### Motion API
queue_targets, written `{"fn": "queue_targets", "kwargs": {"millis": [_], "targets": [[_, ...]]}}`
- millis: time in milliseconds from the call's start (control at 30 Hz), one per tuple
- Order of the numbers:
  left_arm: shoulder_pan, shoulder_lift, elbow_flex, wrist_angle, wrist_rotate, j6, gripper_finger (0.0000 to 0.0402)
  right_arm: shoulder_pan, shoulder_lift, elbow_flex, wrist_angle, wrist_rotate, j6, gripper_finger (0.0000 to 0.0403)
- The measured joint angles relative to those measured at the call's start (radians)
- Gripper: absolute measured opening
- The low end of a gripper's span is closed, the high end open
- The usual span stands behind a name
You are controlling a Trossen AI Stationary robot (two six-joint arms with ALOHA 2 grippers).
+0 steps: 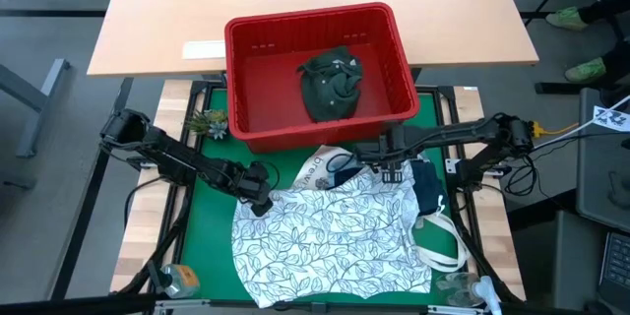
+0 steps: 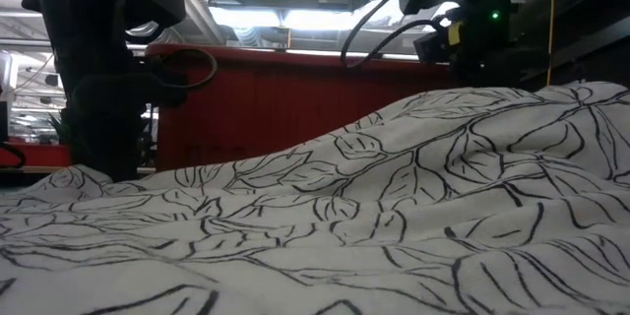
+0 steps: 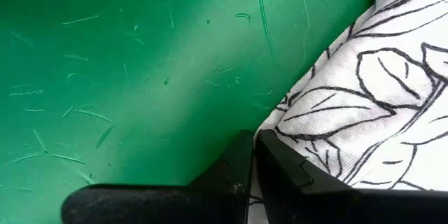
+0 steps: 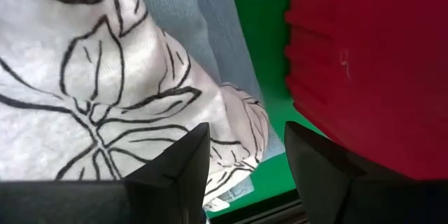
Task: Fold laundry
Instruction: Fold the patterned white shirt
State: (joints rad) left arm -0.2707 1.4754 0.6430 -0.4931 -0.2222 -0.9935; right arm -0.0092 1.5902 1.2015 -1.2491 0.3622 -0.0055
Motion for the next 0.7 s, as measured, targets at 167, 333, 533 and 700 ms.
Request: {"fn": "queue_targets", "kwargs": {"millis": [167,333,533,700], "targets": [[0.0,0.0,0.0,0.0,0.0,0.0,0.0018,0.003,0.0,0.0,0.033,-0.016,-0.001,0.0183],[0.0,0.0,0.0,0.0,-0.001,0.0,0.0018,0.002,0.0,0.0,0.055,-0.015,-0.001,0.0183],[0.0,0.0,0.0,0.001,-0.001,0.0,0.0018,0.002,0.0,0.001,0.052,-0.052,-0.002,0.0183],[0.0,0.0,0.0,0.001,-0.001,0.001,0.0018,0.002,0.004,-0.004,0.057,-0.045,-0.007,0.0183]]}}
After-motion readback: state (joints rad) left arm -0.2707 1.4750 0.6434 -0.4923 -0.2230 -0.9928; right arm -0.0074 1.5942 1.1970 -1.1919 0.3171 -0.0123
